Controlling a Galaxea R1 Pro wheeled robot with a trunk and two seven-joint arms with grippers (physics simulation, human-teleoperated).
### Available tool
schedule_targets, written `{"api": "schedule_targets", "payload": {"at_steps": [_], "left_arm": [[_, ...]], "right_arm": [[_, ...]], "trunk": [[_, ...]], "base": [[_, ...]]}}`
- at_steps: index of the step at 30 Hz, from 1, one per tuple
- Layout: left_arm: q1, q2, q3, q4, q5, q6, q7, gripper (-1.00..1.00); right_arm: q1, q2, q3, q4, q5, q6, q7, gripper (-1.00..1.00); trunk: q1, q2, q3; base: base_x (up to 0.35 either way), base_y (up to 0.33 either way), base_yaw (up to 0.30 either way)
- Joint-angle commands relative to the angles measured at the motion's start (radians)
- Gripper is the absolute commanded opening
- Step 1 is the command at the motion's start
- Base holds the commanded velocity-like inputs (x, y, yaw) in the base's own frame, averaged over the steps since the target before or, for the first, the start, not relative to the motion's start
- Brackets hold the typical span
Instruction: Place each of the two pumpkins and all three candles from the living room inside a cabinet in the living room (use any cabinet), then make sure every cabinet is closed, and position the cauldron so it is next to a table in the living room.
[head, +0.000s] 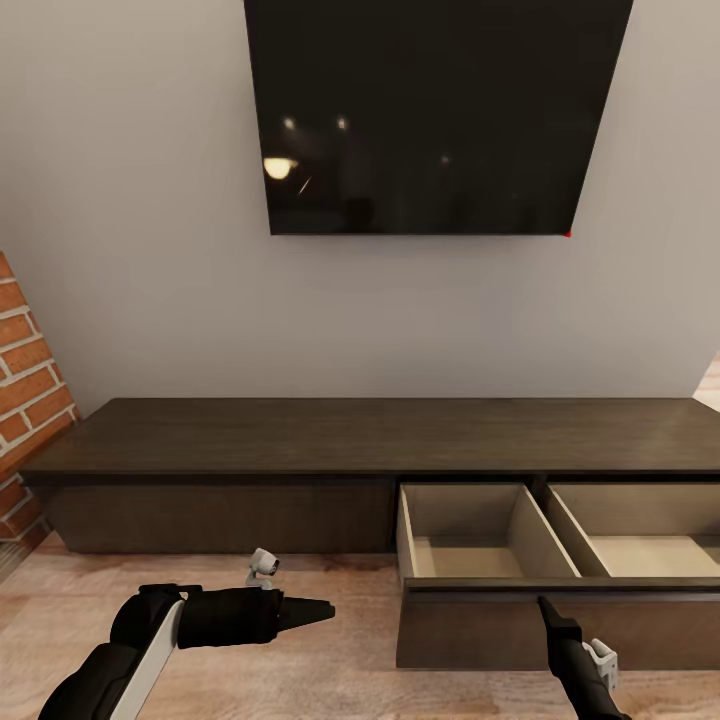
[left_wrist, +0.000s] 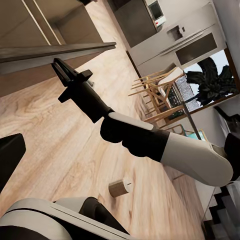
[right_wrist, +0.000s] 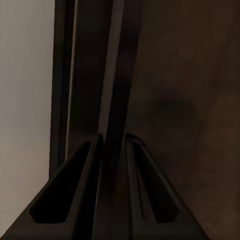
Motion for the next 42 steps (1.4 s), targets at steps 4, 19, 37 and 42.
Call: {"api": "schedule_targets", "payload": {"at_steps": [4,19,37,42], "left_arm": [[0.000,0.001,-0.001,-0.001,0.004,0.007,0.000,1.00],[0.000,0.001,-0.001,-0.001,0.004,0.007,0.000,1.00],[0.000,0.001,-0.001,-0.001,0.004,0.007,0.000,1.00],[0.000,0.001,0.000,-0.001,0.004,0.007,0.001,1.00]], "right_arm": [[0.032,0.001,-0.023,0.034,-0.022,0.005,0.002,-1.00],[0.032,0.005,-0.025,0.040,-0.023,0.004,-0.002,-1.00],[0.032,-0.001,-0.024,0.050,-0.023,0.007,0.000,-1.00],[0.032,0.001,-0.024,0.048,-0.022,0.005,0.007,-1.00]], "trunk": [[0.000,0.000,-0.001],[0.000,0.000,-0.001],[0.000,0.000,-0.001],[0.000,0.000,-0.001]], "base": [[0.000,0.000,0.000],[0.000,0.000,0.000],[0.000,0.000,0.000],[0.000,0.000,0.000]]}}
